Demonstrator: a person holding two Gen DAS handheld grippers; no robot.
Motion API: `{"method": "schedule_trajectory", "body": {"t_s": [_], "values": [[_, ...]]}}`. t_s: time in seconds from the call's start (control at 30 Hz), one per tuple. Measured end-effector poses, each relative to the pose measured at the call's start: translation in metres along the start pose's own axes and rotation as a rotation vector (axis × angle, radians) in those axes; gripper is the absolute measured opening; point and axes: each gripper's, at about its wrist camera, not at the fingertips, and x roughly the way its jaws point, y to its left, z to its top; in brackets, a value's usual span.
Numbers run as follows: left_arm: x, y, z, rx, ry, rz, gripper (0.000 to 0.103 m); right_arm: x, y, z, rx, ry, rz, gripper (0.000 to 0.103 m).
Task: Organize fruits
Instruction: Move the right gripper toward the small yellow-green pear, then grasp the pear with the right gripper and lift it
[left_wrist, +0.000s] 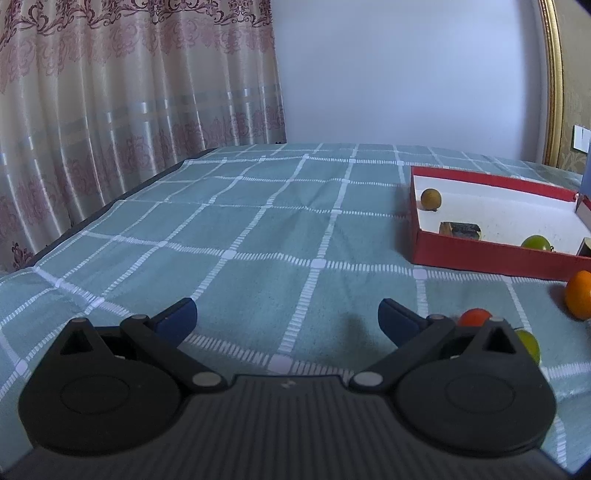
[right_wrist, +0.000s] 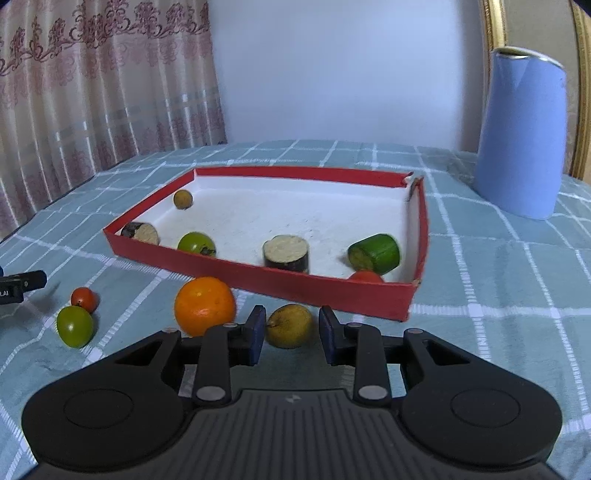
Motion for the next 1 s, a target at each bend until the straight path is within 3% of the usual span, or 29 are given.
{"method": "schedule_trajectory", "body": {"t_s": [0.6,1.0], "values": [[0.000,0.000,0.000,0.002,0.003,0.007,0.103,0.007,0.000,-0.002,0.023,0.010,0.025,0.029],[0.000,0.000,-0.001,0.003,0.004,0.009,0.103,-0.011,-0.001,-0.005,0.031,-0.051,0.021,0.029]]}}
